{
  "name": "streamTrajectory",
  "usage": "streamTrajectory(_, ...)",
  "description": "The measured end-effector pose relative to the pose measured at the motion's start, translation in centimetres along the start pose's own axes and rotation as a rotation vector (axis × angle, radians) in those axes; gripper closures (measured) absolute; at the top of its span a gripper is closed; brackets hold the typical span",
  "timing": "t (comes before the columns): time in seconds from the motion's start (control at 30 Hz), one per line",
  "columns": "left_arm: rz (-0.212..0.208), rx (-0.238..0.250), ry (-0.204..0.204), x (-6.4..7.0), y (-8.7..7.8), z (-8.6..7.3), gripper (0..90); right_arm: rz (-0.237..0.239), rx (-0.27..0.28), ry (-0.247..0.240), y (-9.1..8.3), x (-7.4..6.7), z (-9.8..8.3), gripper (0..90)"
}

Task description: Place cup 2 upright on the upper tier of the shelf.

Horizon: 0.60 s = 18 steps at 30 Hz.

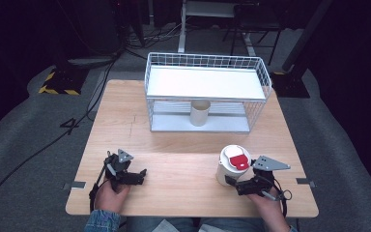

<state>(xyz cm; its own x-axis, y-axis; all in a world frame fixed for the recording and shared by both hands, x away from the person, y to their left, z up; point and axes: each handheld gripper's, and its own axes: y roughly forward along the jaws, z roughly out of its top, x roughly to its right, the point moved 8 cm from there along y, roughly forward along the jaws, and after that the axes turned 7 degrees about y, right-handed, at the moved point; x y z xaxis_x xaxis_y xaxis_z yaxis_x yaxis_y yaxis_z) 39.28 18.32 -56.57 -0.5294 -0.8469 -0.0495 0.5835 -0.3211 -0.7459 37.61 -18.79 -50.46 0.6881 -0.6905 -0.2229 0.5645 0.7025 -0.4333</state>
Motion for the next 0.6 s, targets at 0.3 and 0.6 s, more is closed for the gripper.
streamTrajectory(0.3,0.001,0.001,0.0,0.0,0.0,0.0,0.4,-0.02,0.047,0.001,1.2,-0.3,0.0,0.3)
streamTrajectory(0.6,0.001,0.001,-0.001,0.0,0.0,0.0,0.4,-0.01,0.081,-0.011,1.5,-0.4,0.0,9.5)
